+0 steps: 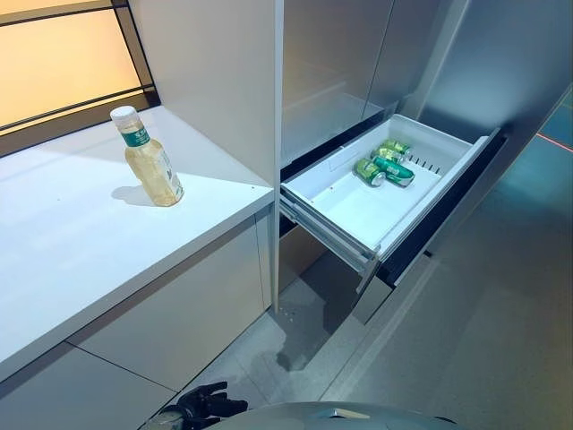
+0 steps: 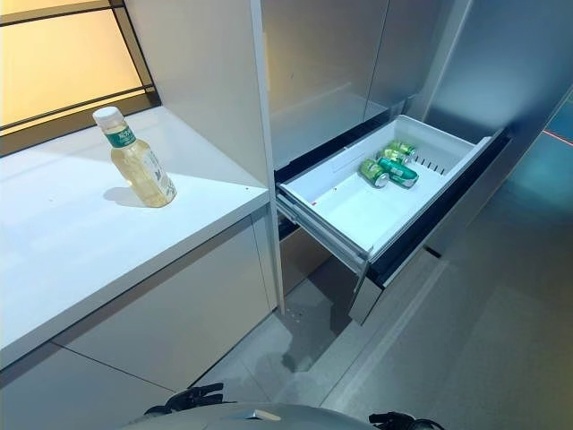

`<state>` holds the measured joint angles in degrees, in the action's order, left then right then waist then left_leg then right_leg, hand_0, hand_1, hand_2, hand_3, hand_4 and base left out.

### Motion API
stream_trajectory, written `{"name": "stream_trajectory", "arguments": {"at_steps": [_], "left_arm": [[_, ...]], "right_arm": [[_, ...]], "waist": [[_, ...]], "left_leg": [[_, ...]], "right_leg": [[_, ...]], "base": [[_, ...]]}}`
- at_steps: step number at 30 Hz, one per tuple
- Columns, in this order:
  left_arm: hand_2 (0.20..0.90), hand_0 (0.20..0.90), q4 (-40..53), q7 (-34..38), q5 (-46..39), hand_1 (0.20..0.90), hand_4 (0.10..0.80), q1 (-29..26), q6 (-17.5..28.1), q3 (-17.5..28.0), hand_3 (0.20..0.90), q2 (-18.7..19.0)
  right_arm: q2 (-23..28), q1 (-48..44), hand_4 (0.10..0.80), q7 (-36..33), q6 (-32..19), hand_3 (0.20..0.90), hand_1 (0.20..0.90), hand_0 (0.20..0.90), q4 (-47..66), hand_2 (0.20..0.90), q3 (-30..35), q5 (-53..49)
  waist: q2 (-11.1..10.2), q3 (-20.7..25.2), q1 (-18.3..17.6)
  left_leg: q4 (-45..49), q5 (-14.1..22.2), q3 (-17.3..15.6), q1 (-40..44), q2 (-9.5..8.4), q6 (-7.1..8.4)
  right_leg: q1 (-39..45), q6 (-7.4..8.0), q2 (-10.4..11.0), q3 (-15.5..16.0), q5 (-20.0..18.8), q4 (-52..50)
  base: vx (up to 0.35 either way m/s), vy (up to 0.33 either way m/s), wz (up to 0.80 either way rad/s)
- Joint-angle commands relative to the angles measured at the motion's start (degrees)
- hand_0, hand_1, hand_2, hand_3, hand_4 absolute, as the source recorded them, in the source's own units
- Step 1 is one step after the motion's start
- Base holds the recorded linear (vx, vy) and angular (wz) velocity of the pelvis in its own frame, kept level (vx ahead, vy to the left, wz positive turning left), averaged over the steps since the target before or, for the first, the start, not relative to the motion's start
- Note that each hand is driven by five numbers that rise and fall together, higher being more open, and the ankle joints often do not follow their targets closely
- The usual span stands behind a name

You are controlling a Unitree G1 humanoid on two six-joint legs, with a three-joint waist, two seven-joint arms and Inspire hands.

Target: Put drinks into fridge and close the fridge

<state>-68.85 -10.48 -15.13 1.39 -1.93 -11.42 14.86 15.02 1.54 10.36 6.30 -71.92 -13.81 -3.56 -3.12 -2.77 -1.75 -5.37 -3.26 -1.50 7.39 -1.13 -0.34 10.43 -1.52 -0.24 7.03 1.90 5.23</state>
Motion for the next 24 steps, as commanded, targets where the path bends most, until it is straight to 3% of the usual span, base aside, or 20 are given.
{"name": "stream_trajectory", "arguments": {"at_steps": [1,18,22,24], "left_arm": [[0.900,0.900,-2.87,-0.78,-0.43,0.900,0.800,-3.29,0.54,-1.40,0.900,-2.85],[0.900,0.900,-2.53,-2.23,-0.59,0.900,0.800,-3.26,2.94,-1.38,0.900,-2.91],[0.900,0.900,-1.54,-2.74,1.75,0.900,0.800,-3.23,5.87,-2.79,0.900,-2.83],[0.900,0.900,-0.62,-2.74,6.66,0.900,0.800,-3.60,9.56,-4.56,0.900,-2.50]], "right_arm": [[-2.03,-2.96,0.800,3.58,-0.25,0.900,0.900,0.900,-1.13,0.900,-1.04,-2.58],[-1.91,-2.95,0.800,3.67,-0.23,0.900,0.900,0.900,-1.22,0.900,-0.75,-2.39],[-1.70,-2.84,0.800,3.79,-0.26,0.900,0.900,0.900,-1.17,0.900,-0.78,-2.45],[-1.62,-2.87,0.800,3.66,-0.04,0.900,0.900,0.900,-0.92,0.900,-1.09,-2.51]], "waist": [[1.88,-1.01,0.52],[1.84,-1.20,0.46],[1.95,-1.26,0.46],[2.00,-1.36,0.36]], "left_leg": [[0.63,7.31,-2.58,1.32,0.52,0.26],[0.66,7.33,-2.62,1.48,0.46,0.20],[0.70,7.41,-2.55,1.52,0.48,0.21],[0.68,7.38,-2.56,1.55,0.54,0.23]], "right_leg": [[-2.96,6.02,1.81,0.70,-0.30,-1.80],[-2.85,5.94,1.86,0.84,-0.34,-1.81],[-2.82,5.95,1.84,0.82,-0.23,-1.92],[-2.84,5.98,1.83,0.74,-0.19,-2.04]], "base": [[0.000,0.000,0.00],[0.000,0.000,0.00],[0.000,0.000,0.00],[0.000,0.000,0.00]]}}
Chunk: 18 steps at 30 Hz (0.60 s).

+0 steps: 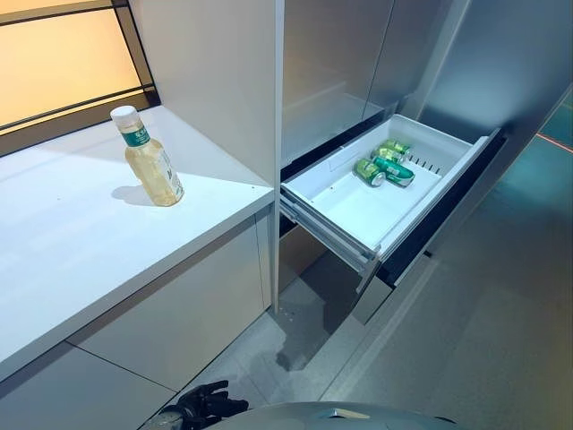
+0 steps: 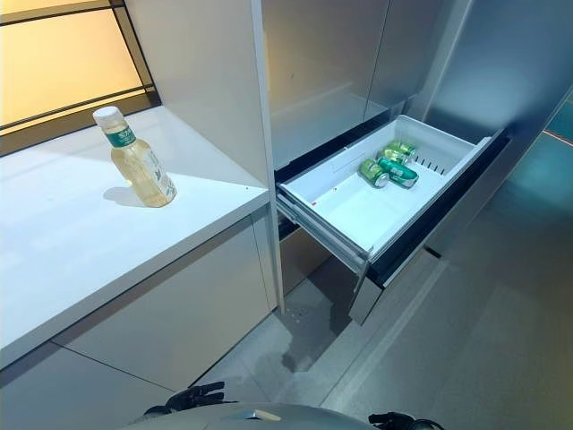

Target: Put drinks into fridge and close the fridge

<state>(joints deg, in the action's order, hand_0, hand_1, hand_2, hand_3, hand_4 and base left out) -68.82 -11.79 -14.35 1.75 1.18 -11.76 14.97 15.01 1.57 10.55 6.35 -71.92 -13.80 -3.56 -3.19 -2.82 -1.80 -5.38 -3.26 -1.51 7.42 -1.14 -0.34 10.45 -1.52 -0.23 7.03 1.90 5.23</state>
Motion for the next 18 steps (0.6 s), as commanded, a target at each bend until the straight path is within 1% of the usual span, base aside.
{"name": "stream_trajectory", "arguments": {"at_steps": [1,5,8,10,14,16,18], "left_arm": [[0.900,0.900,-0.16,-1.24,7.30,0.900,0.800,-4.20,7.65,-5.14,0.900,-2.43],[0.900,0.900,3.23,-1.96,15.19,0.900,0.800,-5.55,12.68,-10.17,0.900,-1.60],[0.900,0.900,7.77,-4.58,20.75,0.900,0.800,-6.69,16.53,-15.46,0.900,-0.36],[0.900,0.900,10.60,-4.83,23.81,0.900,0.800,-7.59,17.91,-18.68,0.900,0.74],[0.900,0.900,18.45,-4.29,26.52,0.900,0.800,-10.73,19.10,-24.31,0.900,2.98],[0.900,0.900,21.63,-4.46,27.05,0.900,0.800,-12.03,20.20,-26.00,0.900,3.95],[0.900,0.900,25.70,-5.27,25.93,0.900,0.800,-13.34,19.82,-27.37,0.900,4.94]], "right_arm": [[-1.54,-2.92,0.800,3.51,-0.06,0.900,0.900,0.900,-0.86,0.900,-1.22,-2.42],[-1.17,-3.10,0.800,3.67,0.13,0.900,0.900,0.900,-0.36,0.900,-2.13,-1.93],[-0.54,-3.20,0.800,3.98,0.36,0.900,0.900,0.900,0.45,0.900,-3.18,-1.60],[-0.06,-3.27,0.800,4.36,0.36,0.900,0.900,0.900,0.79,0.900,-3.79,-1.47],[0.68,-3.36,0.800,4.86,0.14,0.900,0.900,0.900,1.66,0.900,-5.06,-0.54],[0.89,-3.39,0.800,4.86,0.05,0.900,0.900,0.900,1.79,0.900,-5.41,-0.48],[1.09,-3.47,0.800,4.81,0.10,0.900,0.900,0.900,2.08,0.900,-5.69,-0.52]], "waist": [[2.11,-1.33,0.34],[2.35,-1.40,-0.07],[2.62,-1.53,-0.64],[2.76,-1.59,-1.01],[2.98,-1.80,-2.01],[3.07,-1.76,-2.16],[3.13,-1.81,-2.28]], "left_leg": [[0.67,7.39,-2.57,1.52,0.58,0.25],[0.53,7.44,-2.69,1.64,0.69,0.34],[0.44,7.50,-3.07,1.67,0.89,0.43],[0.38,7.56,-3.22,1.67,0.94,0.46],[0.38,7.59,-3.31,1.50,0.99,0.58],[0.38,7.61,-3.31,1.35,0.98,0.58],[0.38,7.53,-3.13,1.24,0.94,0.61]], "right_leg": [[-2.88,6.00,1.81,0.67,-0.17,-2.08],[-2.98,6.20,1.71,0.31,-0.10,-2.24],[-3.27,6.37,1.64,-0.02,-0.02,-2.53],[-3.42,6.47,1.59,-0.17,0.04,-2.63],[-3.72,6.77,1.57,-0.64,-0.04,-2.73],[-3.82,6.89,1.61,-0.62,-0.10,-2.65],[-3.86,6.93,1.64,-0.64,-0.23,-2.59]], "base": [[0.000,0.000,0.00],[0.000,0.000,0.00],[-0.007,0.004,-0.01],[-0.020,0.009,-0.04],[-0.005,0.002,-0.01],[0.000,0.000,0.00],[0.000,0.000,0.00]]}}
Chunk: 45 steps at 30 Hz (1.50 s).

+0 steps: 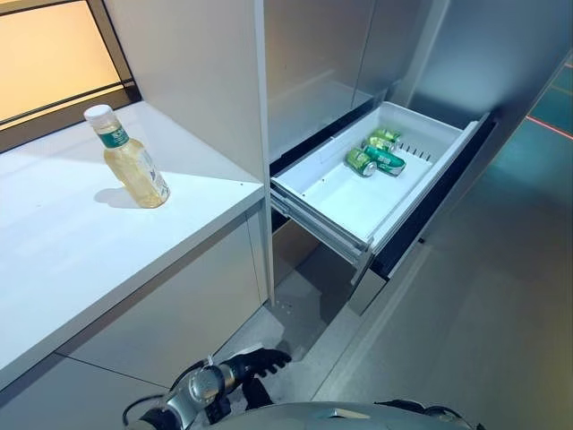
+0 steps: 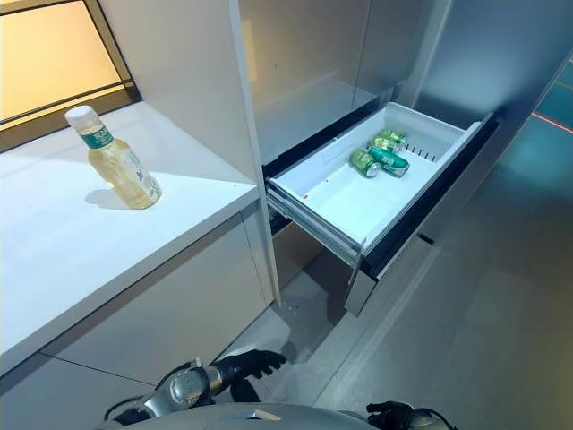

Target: Put drinks into fridge and close the fridge

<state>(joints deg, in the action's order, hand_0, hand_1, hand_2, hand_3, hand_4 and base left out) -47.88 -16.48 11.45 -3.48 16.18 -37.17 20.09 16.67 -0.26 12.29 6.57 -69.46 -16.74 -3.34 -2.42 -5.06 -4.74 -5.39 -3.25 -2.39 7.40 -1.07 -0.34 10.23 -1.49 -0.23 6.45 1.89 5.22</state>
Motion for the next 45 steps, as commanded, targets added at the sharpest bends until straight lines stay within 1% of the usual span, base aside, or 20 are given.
{"name": "stream_trajectory", "arguments": {"at_steps": [1,2,3,4,8,10,12,15,19,21,24,27,29,30,33,36,39,42,43,45], "left_arm": [[0.900,0.900,7.27,-0.27,1.19,0.900,0.800,-9.03,5.84,-2.78,0.900,0.49],[0.900,0.900,8.56,-0.49,1.20,0.900,0.800,-9.47,5.97,-3.21,0.900,0.90],[0.900,0.900,10.76,1.01,1.50,0.900,0.800,-10.69,6.86,-5.28,0.900,1.58],[0.900,0.900,11.68,1.00,1.46,0.900,0.800,-10.90,8.09,-5.74,0.900,1.90],[0.900,0.900,22.47,-1.24,-0.74,0.900,0.800,-11.91,7.98,-6.24,0.900,5.34],[0.900,0.900,29.97,-3.32,-2.62,0.900,0.800,-13.06,6.23,-5.22,0.900,7.01],[0.900,0.900,34.25,-4.81,-4.97,0.900,0.800,-13.95,4.66,-4.49,0.900,8.05],[0.900,0.900,43.27,-9.61,-13.43,0.900,0.800,-15.49,1.37,-1.93,0.900,10.53],[0.900,0.900,54.61,-12.84,-23.87,0.900,0.800,-16.63,-1.30,1.91,0.900,12.64],[0.900,0.900,57.40,-12.70,-26.37,0.900,0.800,-16.89,-0.92,2.73,0.900,13.09],[0.900,0.900,62.53,-12.98,-34.36,0.900,0.800,-17.75,-0.18,5.94,0.900,13.28],[0.900,0.900,64.20,-10.89,-37.26,0.900,0.800,-18.23,1.12,8.01,0.900,13.04],[0.900,0.900,65.54,-9.09,-41.41,0.900,0.800,-18.74,2.56,10.48,0.900,12.85],[0.900,0.900,66.41,-8.57,-44.23,0.900,0.800,-18.72,3.89,12.87,0.900,12.24],[0.900,0.900,67.10,-7.92,-47.14,0.900,0.800,-18.79,4.76,15.72,0.900,10.96],[0.900,0.900,67.03,-1.64,-44.16,0.900,0.800,-19.01,8.59,18.91,0.900,10.58],[0.900,0.900,66.05,5.98,-39.67,0.900,0.800,-19.77,10.64,22.17,0.900,10.96],[0.900,0.900,65.35,11.19,-36.90,0.900,0.800,-20.24,11.14,24.90,0.900,11.51],[0.900,0.900,64.81,14.92,-34.46,0.900,0.800,-20.46,10.98,26.84,0.900,11.61],[0.900,0.900,64.19,19.22,-31.54,0.900,0.800,-20.50,10.64,28.60,0.900,11.96]], "right_arm": [[-0.52,-1.60,0.800,2.95,-0.21,0.900,0.900,0.900,-0.26,0.900,-2.73,-0.73],[-0.50,-1.58,0.800,2.87,-0.21,0.900,0.900,0.900,-0.20,0.900,-2.74,-0.73],[-0.82,-1.78,0.800,2.70,-0.23,0.900,0.900,0.900,-0.38,0.900,-2.60,-0.65],[-0.89,-1.90,0.800,2.78,-0.35,0.900,0.900,0.900,-0.62,0.900,-2.38,-0.48],[-0.82,-1.43,0.800,1.92,0.45,0.900,0.900,0.900,0.83,0.900,-2.15,-0.92],[-0.99,-0.96,0.800,1.02,1.40,0.900,0.900,0.900,2.31,0.900,-1.88,-1.20],[-1.21,-0.74,0.800,0.43,1.65,0.900,0.900,0.900,2.70,0.900,-1.86,-1.44],[-1.60,-0.32,0.800,-0.51,1.93,0.900,0.900,0.900,3.14,0.900,-1.88,-2.01],[-1.64,0.31,0.800,-1.16,1.88,0.900,0.900,0.900,3.32,0.900,-1.71,-2.79],[-1.64,0.51,0.800,-1.22,1.48,0.900,0.900,0.900,3.12,0.900,-1.61,-2.94],[-1.74,0.90,0.800,-1.44,0.75,0.900,0.900,0.900,2.63,0.900,-1.61,-3.56],[-1.84,0.98,0.800,-1.60,0.44,0.900,0.900,0.900,2.37,0.900,-1.67,-3.77],[-1.86,1.24,0.800,-1.65,0.11,0.900,0.900,0.900,2.24,0.900,-1.66,-4.13],[-1.90,1.41,0.800,-1.52,-0.27,0.900,0.900,0.900,1.93,0.900,-1.51,-4.34],[-2.08,1.52,0.800,-1.59,-0.79,0.900,0.900,0.900,1.27,0.900,-1.60,-4.78],[-2.14,1.83,0.800,-1.54,-0.93,0.900,0.900,0.900,1.22,0.900,-1.64,-4.82],[-2.39,2.05,0.800,-1.57,-1.48,0.900,0.900,0.900,0.64,0.900,-1.78,-4.95],[-2.52,2.15,0.800,-1.54,-1.84,0.900,0.900,0.900,0.07,0.900,-1.87,-5.20],[-2.59,2.18,0.800,-1.37,-2.12,0.900,0.900,0.900,-0.36,0.900,-1.86,-5.25],[-2.63,2.22,0.800,-1.35,-2.32,0.900,0.900,0.900,-0.64,0.900,-1.76,-5.10]], "waist": [[2.37,0.40,0.63],[2.42,0.40,0.59],[2.37,0.56,0.62],[2.38,0.62,0.68],[2.70,0.41,0.99],[2.90,0.33,1.18],[3.02,0.32,1.26],[3.13,0.36,1.54],[3.20,0.56,2.17],[3.19,0.68,2.31],[3.00,1.06,2.84],[2.92,1.14,3.07],[2.76,1.19,3.41],[2.56,1.28,3.73],[2.37,1.35,4.13],[2.14,1.62,4.34],[1.93,1.94,4.52],[1.79,2.28,4.64],[1.70,2.55,4.75],[1.69,2.73,4.79]], "left_leg": [[0.39,7.52,-2.25,1.16,0.89,0.60],[0.39,7.48,-2.23,1.11,0.89,0.61],[0.39,7.47,-2.14,0.84,0.83,0.53],[0.39,7.53,-2.12,0.77,0.85,0.52],[0.39,7.50,-1.57,0.53,0.69,0.51],[0.39,7.28,-0.95,0.26,0.53,0.36],[0.39,7.18,-0.66,0.16,0.44,0.27],[0.39,7.08,-0.19,0.06,0.30,0.14],[0.39,7.11,0.34,-0.07,0.23,0.03],[0.39,7.07,0.60,-0.15,0.18,0.03],[0.39,6.99,1.07,-0.46,0.04,-0.03],[0.39,7.00,1.28,-0.51,-0.04,-0.10],[0.39,7.03,1.54,-0.49,-0.13,-0.16],[0.39,7.10,1.77,-0.45,-0.14,-0.18],[0.39,7.12,2.04,-0.41,-0.14,-0.15],[0.39,7.14,2.32,-0.24,-0.14,-0.10],[0.39,7.27,2.56,-0.03,-0.19,-0.17],[0.39,7.33,2.67,0.13,-0.21,-0.15],[0.39,7.41,2.65,0.22,-0.17,-0.12],[0.39,7.45,2.62,0.31,-0.11,-0.05]], "right_leg": [[-3.64,6.97,1.73,0.06,-0.27,-2.46],[-3.65,7.01,1.77,0.08,-0.32,-2.43],[-3.84,7.06,1.71,-0.08,-0.39,-2.36],[-3.90,7.05,1.65,-0.08,-0.36,-2.32],[-3.86,7.09,1.72,0.40,-0.40,-2.08],[-3.89,7.10,1.81,0.63,-0.48,-2.01],[-3.91,7.09,1.82,0.63,-0.52,-2.00],[-3.70,7.09,1.89,0.68,-0.64,-1.72],[-3.40,7.01,2.01,1.09,-0.80,-1.30],[-3.37,6.97,2.01,1.22,-0.84,-1.21],[-3.43,6.74,2.02,1.34,-0.89,-1.07],[-3.40,6.57,2.00,1.34,-0.89,-1.02],[-3.31,6.36,1.96,1.34,-0.86,-0.98],[-3.24,6.19,1.94,1.40,-0.83,-0.98],[-3.09,5.90,1.87,1.55,-0.76,-0.98],[-2.87,5.63,1.71,1.58,-0.66,-0.98],[-2.56,5.48,1.60,1.61,-0.34,-0.94],[-2.35,5.41,1.51,1.66,-0.18,-0.90],[-2.23,5.36,1.46,1.71,-0.02,-0.88],[-2.12,5.30,1.43,1.78,0.10,-0.85]], "base": [[0.000,0.000,0.00],[0.000,0.000,0.00],[0.000,0.000,0.00],[0.000,0.000,0.00],[0.000,0.000,0.00],[-0.018,0.013,0.03],[-0.004,0.004,0.02],[-0.005,0.002,0.03],[0.000,0.000,0.00],[-0.002,-0.006,0.04],[-0.007,-0.008,0.06],[-0.003,-0.010,0.11],[0.004,-0.019,0.07],[0.000,0.000,0.00],[0.005,-0.011,0.01],[0.000,0.000,0.00],[0.010,-0.007,0.00],[0.011,-0.006,0.00],[0.032,-0.018,0.00],[0.016,-0.009,0.00]]}}
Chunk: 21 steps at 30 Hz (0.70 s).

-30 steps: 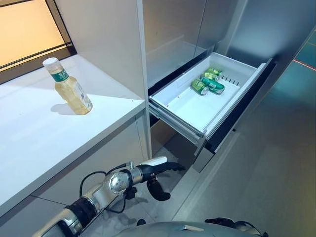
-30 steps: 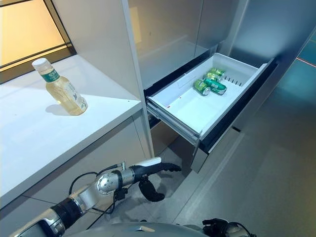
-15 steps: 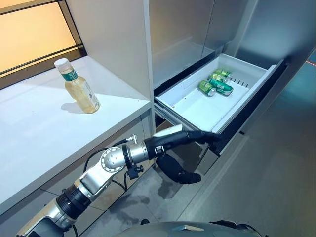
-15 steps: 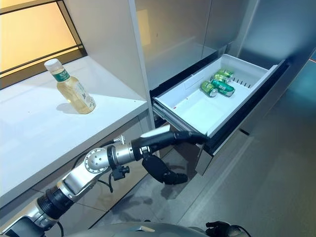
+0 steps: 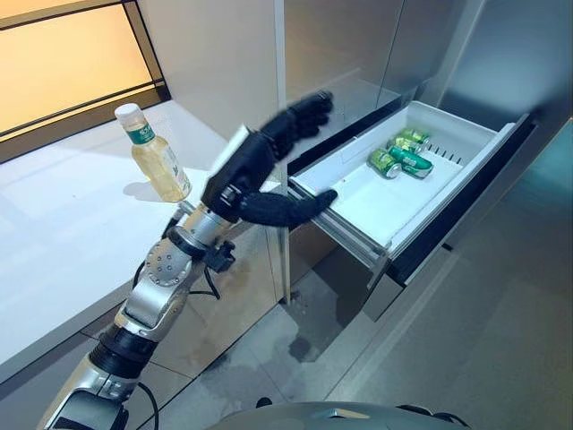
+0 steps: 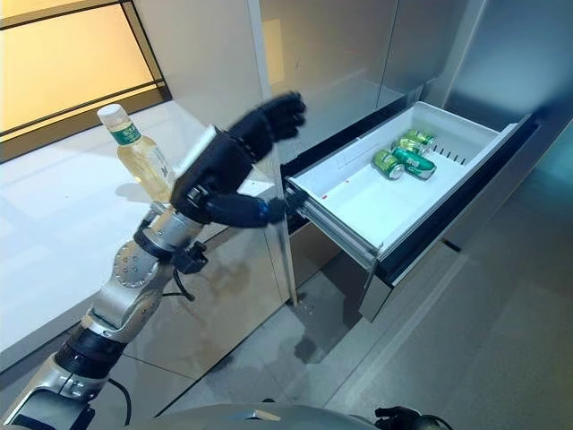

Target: Put drinks into fridge and close the fridge

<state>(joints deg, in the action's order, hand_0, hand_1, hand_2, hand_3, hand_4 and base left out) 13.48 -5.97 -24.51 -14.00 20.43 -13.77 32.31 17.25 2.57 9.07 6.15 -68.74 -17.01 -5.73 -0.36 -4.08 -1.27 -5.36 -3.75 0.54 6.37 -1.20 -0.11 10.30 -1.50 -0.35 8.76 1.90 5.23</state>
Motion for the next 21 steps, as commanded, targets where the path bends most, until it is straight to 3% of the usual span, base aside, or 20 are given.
{"name": "stream_trajectory", "arguments": {"at_steps": [1,7,11,21], "left_arm": [[0.900,0.900,2.15,12.00,6.17,0.900,0.800,-10.02,5.94,6.56,0.900,0.12],[0.900,0.900,-0.18,22.40,10.16,0.900,0.800,-9.41,2.60,11.49,0.900,1.18],[0.900,0.900,-3.16,32.67,19.33,0.900,0.800,-8.20,-0.44,16.30,0.900,2.71],[0.900,0.900,-9.42,36.85,21.08,0.900,0.800,-7.44,-10.52,18.32,0.900,5.87]], "right_arm": [[-3.26,-0.59,0.800,1.84,-1.94,0.900,0.900,0.900,-1.48,0.900,-1.49,-2.77],[-3.25,-0.50,0.800,1.90,-1.94,0.900,0.900,0.900,-1.79,0.900,-1.04,-2.61],[-3.53,-0.09,0.800,1.70,-1.66,0.900,0.900,0.900,-1.79,0.900,-0.55,-1.93],[-3.20,-0.13,0.800,1.48,-0.41,0.900,0.900,0.900,-0.53,0.900,-0.09,-0.96]], "waist": [[-0.36,1.88,1.39],[-0.26,2.21,1.48],[-0.24,2.55,1.64],[0.12,2.70,1.53]], "left_leg": [[0.36,7.96,-0.26,1.43,0.03,-0.24],[0.36,8.05,0.04,1.79,0.01,-0.13],[0.36,8.06,0.14,1.95,-0.02,-0.04],[0.36,7.99,0.18,2.14,-0.09,0.08]], "right_leg": [[-2.06,5.24,1.52,-0.50,0.20,-0.86],[-1.67,5.07,1.41,-0.51,0.57,-0.83],[-1.46,4.95,1.40,-0.53,0.80,-0.78],[-1.31,4.97,1.39,-0.46,0.94,-0.89]], "base": [[0.000,0.000,0.00],[0.024,0.000,0.00],[0.030,0.002,-0.01],[0.000,0.000,0.00]]}}
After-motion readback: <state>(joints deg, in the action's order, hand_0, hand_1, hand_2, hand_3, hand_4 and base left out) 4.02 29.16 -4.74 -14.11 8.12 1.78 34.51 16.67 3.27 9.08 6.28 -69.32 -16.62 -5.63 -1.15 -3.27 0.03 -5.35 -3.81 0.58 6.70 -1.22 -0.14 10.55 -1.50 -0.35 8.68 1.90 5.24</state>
